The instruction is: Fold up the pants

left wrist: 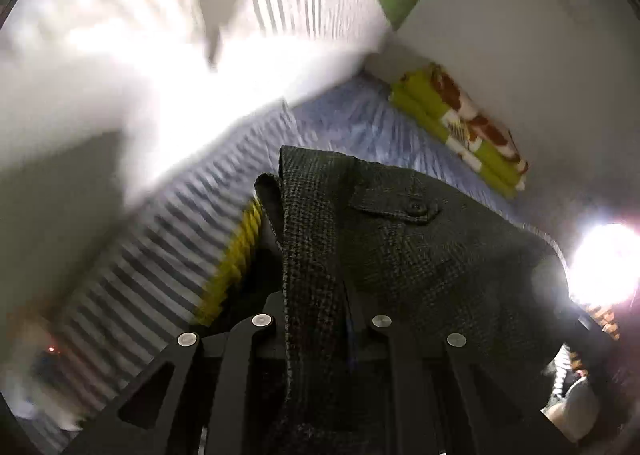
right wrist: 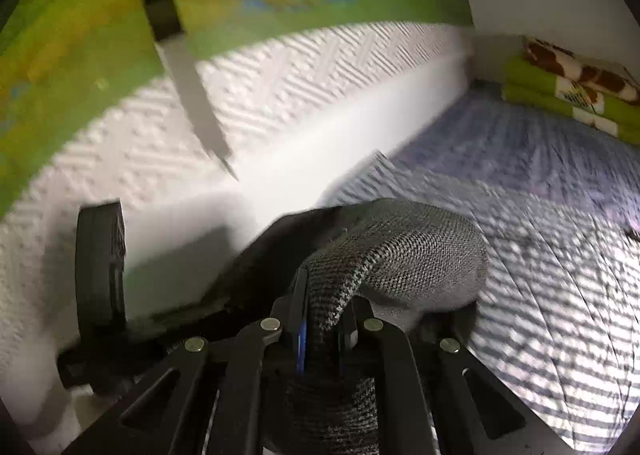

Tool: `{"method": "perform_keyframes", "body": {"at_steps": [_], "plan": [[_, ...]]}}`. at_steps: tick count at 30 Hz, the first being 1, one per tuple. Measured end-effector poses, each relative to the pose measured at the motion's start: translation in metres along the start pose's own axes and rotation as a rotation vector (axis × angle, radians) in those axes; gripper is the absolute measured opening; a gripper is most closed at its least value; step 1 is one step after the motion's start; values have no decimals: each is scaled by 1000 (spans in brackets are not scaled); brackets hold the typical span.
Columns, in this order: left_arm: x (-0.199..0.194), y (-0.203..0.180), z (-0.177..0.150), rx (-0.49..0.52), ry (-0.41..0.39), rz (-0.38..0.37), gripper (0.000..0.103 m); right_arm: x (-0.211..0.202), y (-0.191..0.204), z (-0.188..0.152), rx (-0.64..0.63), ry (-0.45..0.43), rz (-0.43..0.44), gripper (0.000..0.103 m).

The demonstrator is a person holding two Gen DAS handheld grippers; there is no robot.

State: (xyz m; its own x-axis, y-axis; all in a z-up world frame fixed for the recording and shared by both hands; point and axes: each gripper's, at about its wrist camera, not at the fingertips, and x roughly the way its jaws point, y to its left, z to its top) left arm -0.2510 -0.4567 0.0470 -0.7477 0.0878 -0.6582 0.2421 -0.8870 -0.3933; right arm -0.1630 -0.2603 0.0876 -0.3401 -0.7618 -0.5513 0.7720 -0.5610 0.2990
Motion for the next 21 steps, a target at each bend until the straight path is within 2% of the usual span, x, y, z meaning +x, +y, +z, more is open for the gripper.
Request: {"method": "perform_keyframes", "body": {"at_steps": [4,6,8,11,12,14,15,16,18,19,20,21], "plan": [[-64,0,35,52,-118,54,17,-26,39,31,-40,-87,104,9],[-80,-4,46,64,-154,50,17,-34,33,38,1,-118,153,9],[-77,-10,49,87,-152,35,17,-32,12,33,67,-117,150,9],[-19,-16,27,137,-55,15,18,-3,-34,-2,137,-48,68,9],[10,-12,14,129,5,17,18,13,-49,-19,143,5,26,10],[74,2,-15,90,174,49,18,56,-79,-56,153,195,-72,14],[95,10,-27,67,235,50,18,70,-92,-71,168,268,-121,14],[109,18,-38,48,270,35,18,77,-105,-87,178,299,-139,15],[104,24,-43,38,240,16,20,71,-114,-95,164,281,-141,22],[98,26,-44,40,227,10,27,65,-119,-96,163,267,-131,30],[89,30,-44,26,209,6,44,62,-122,-96,171,261,-123,33],[82,33,-46,15,197,2,53,58,-127,-96,190,254,-116,35]]}}
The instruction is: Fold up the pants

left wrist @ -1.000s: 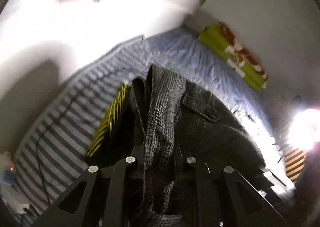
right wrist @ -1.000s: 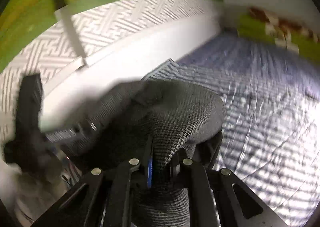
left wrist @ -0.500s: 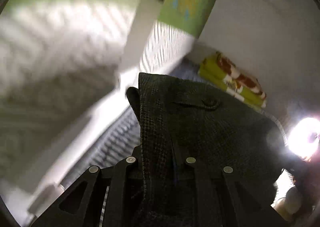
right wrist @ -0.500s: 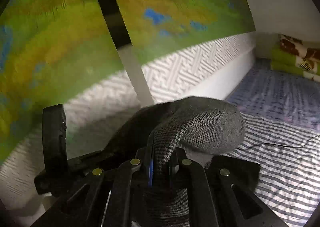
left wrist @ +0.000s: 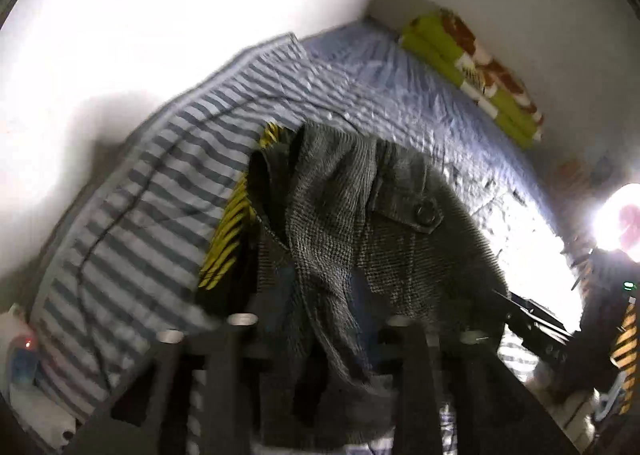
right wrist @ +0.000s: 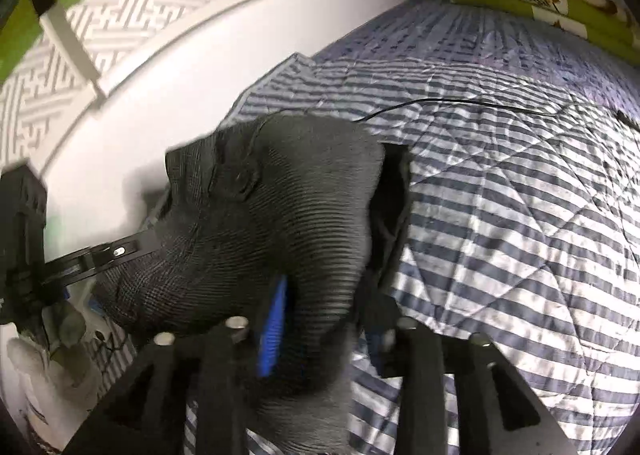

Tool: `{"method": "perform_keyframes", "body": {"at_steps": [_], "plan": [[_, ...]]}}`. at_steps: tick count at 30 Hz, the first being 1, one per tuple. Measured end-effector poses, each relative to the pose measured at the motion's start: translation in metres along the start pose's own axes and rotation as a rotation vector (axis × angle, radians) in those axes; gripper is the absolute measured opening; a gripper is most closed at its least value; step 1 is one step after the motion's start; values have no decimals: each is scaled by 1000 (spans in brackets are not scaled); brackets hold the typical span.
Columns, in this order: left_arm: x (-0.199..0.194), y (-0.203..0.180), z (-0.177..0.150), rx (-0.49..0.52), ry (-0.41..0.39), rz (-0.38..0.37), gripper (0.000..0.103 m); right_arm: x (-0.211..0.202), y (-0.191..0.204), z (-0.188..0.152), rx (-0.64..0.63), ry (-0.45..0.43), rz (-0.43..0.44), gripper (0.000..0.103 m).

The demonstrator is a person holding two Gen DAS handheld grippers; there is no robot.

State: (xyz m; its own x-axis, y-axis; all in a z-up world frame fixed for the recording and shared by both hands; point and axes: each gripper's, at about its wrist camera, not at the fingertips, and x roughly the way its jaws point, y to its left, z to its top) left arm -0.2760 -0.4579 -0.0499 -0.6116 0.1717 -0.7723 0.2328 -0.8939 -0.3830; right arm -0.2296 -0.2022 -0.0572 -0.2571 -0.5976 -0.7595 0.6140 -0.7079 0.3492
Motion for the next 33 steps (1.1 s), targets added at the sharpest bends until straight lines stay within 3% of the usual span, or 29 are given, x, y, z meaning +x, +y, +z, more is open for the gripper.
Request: {"method": "perform_keyframes", "body": {"at_steps": [1,3,7,12,13,16,18,21,24,26,27,29,33], "plan": [[-9,4,-4,-1,-16,-7,65,-4,-6,0,23,-3,13,36],[-23,9,-9,10,-14,-13,66,-12,-15,-5,49,-8,35,39],[-9,5,-35,25,115,-50,67,-11,-20,-20,65,38,94,48],[7,2,-51,-7,149,-57,74,3,-13,-38,51,116,149,48],[9,3,-50,-20,156,-66,74,5,-10,-41,40,135,152,44],[0,2,-47,-30,152,-93,67,4,5,-39,-11,134,69,20],[-14,-2,-47,-2,124,-80,68,-4,10,-31,-37,90,-4,15],[-33,-1,-51,25,100,-45,70,-9,10,-21,-40,72,-56,15],[-45,5,-61,46,86,-7,70,-12,19,-24,-105,95,-166,28],[-46,14,-69,37,86,16,69,-31,31,-30,-183,-5,-282,31],[-46,18,-71,23,93,16,69,-40,36,-32,-196,-41,-282,33],[-46,31,-75,-5,93,22,67,-55,53,-38,-224,-78,-185,33],[-57,42,-85,-1,67,69,58,-45,112,-60,-453,-52,-102,33]]}}
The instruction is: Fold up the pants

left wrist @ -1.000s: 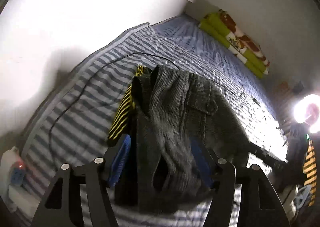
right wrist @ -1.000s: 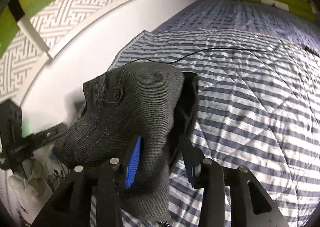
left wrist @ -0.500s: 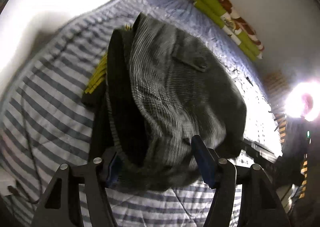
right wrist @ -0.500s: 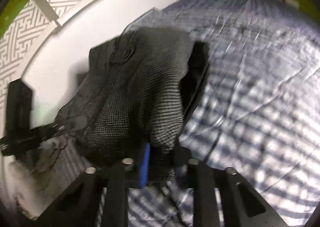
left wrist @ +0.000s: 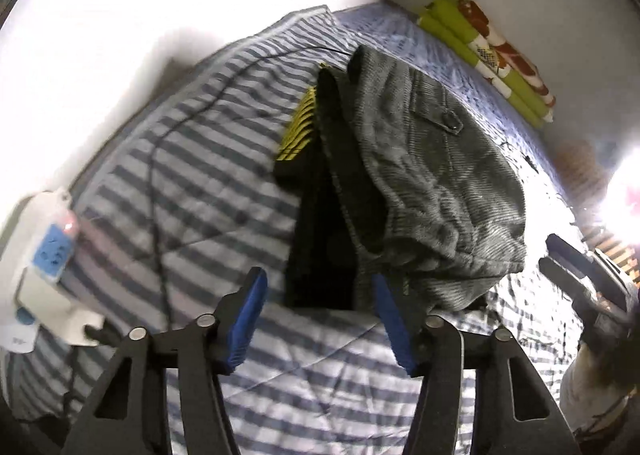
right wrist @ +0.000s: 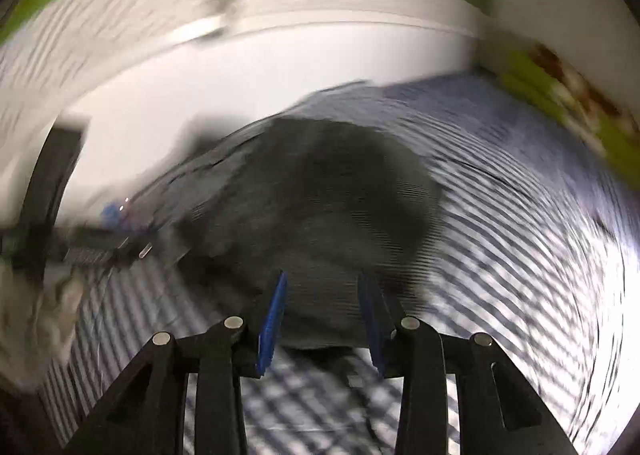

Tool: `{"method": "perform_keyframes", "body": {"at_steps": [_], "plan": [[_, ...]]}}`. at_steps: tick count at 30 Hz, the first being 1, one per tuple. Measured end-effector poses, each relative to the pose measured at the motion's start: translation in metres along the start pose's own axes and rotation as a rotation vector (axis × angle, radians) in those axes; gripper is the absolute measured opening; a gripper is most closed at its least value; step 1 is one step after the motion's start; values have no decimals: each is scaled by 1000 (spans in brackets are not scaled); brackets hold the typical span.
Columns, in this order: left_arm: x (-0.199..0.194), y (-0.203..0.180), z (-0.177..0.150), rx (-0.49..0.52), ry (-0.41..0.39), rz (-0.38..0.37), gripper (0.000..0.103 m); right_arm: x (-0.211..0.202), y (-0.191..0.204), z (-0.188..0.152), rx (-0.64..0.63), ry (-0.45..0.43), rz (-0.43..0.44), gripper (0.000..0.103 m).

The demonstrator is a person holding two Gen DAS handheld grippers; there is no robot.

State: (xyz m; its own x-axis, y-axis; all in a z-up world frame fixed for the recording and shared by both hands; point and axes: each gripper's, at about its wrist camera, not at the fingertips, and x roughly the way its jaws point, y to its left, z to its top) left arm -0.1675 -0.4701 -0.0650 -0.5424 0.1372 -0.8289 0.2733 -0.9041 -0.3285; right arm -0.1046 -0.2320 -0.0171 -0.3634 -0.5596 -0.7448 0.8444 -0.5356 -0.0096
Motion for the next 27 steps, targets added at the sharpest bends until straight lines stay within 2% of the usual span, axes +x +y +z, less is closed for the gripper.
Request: {"method": "perform_keyframes", "body": {"at_steps": [3,7,10,14,15,16,18,21,22,23,27], "plan": [[-4,6,-8,31,10,33,57,19,45,0,-143,24,28,34],[-7,25,-19,21,30,30,57,48,88,2,-331,28,-30,52],[-6,36,-21,4,33,12,57,62,103,0,-443,11,-83,64],[-7,38,-22,-1,35,-7,57,85,110,-1,-519,64,-127,63],[-7,36,-22,3,37,-16,57,86,109,-1,-510,75,-139,52],[-6,35,-22,7,40,-20,57,87,101,4,-470,83,-134,35],[-3,30,-23,15,52,-44,57,82,77,19,-296,94,-40,24],[7,18,-27,25,80,-92,51,69,36,37,-82,74,74,18],[12,12,-28,35,87,-106,41,66,28,39,-50,67,91,18],[16,5,-28,45,93,-120,39,63,21,41,-20,59,106,18],[32,-15,-23,26,91,-170,40,53,5,41,32,43,127,18]]}}
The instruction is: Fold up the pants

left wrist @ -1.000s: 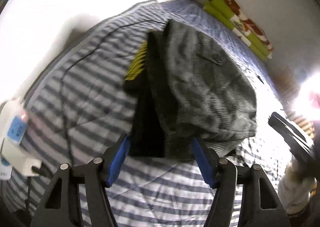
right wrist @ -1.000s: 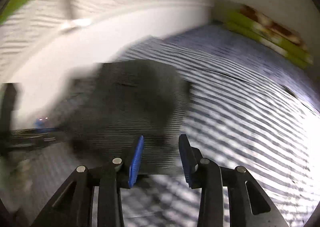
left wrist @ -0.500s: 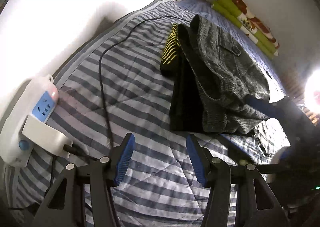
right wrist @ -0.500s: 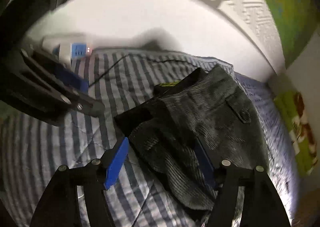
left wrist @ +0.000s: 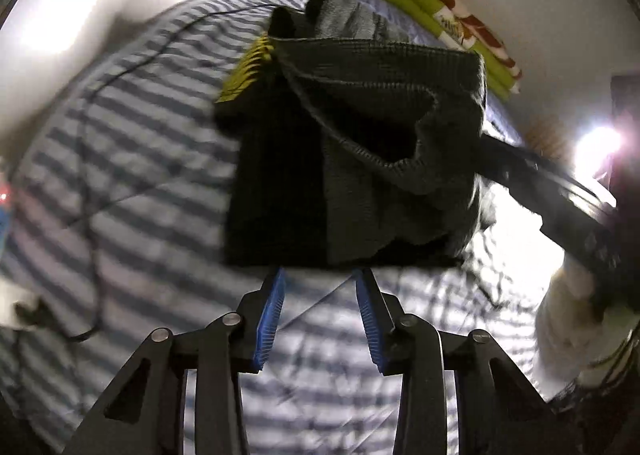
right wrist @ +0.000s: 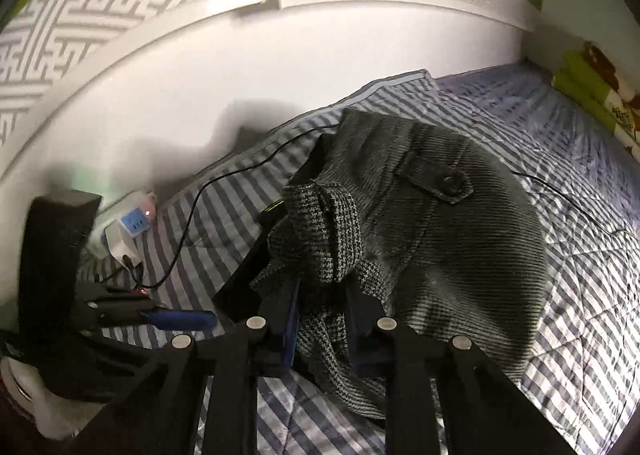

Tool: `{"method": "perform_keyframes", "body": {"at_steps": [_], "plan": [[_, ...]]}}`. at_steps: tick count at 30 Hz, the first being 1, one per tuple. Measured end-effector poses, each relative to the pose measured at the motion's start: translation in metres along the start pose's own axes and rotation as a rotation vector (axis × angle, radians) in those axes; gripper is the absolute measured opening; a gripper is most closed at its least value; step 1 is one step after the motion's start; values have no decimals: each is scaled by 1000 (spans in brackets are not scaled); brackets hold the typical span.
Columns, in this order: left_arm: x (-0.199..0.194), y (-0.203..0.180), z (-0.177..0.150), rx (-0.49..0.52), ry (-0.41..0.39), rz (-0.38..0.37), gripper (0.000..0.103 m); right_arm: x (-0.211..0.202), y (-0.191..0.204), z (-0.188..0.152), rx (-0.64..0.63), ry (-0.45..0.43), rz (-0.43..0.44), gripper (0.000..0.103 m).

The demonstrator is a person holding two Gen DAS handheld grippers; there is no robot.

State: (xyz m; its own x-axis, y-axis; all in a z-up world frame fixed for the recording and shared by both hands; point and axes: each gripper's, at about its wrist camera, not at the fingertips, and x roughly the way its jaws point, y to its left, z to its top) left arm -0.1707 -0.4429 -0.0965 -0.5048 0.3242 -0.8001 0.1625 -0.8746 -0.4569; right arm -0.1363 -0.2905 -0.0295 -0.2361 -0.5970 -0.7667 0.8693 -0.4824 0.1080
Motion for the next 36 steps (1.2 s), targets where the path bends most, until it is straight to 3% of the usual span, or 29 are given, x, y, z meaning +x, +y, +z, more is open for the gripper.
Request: {"method": "perform_keyframes", "body": {"at_steps": [5,6,7,12,15,17,19,21,22,25,29,31,32,33,36], "plan": [[29,-13,9,-5,11,36,50,-2,-11,0,57,-12,21,18],[30,-17,9,4,0,47,42,-3,-12,0,66,-17,21,18],[30,-22,9,21,-1,45,19,-4,-14,1,72,-20,22,18],[-4,-44,13,99,-106,106,13,-19,-22,5,93,-38,36,17],[-42,-50,18,158,-180,126,13,-32,-21,10,122,-57,87,17],[-53,-41,20,201,-191,208,13,-33,-16,13,135,-68,130,17],[-37,-11,19,126,-105,250,19,-19,-6,13,147,-49,186,20],[-20,20,16,24,-4,288,22,13,14,8,129,42,220,28],[-20,34,13,-28,5,296,24,31,27,3,104,108,216,28],[-45,46,4,-60,-66,267,24,31,39,-4,71,127,264,28],[-86,29,5,-11,-173,252,24,-20,6,-16,142,16,411,34],[-100,8,16,23,-221,206,24,-46,-24,-21,202,-89,356,35],[-100,-3,22,47,-232,201,24,-53,-41,-21,240,-117,275,35],[-96,-12,31,72,-239,212,24,-54,-59,-21,290,-121,196,35],[-64,-36,59,129,-199,231,24,-46,-95,-23,429,-90,68,35]]}}
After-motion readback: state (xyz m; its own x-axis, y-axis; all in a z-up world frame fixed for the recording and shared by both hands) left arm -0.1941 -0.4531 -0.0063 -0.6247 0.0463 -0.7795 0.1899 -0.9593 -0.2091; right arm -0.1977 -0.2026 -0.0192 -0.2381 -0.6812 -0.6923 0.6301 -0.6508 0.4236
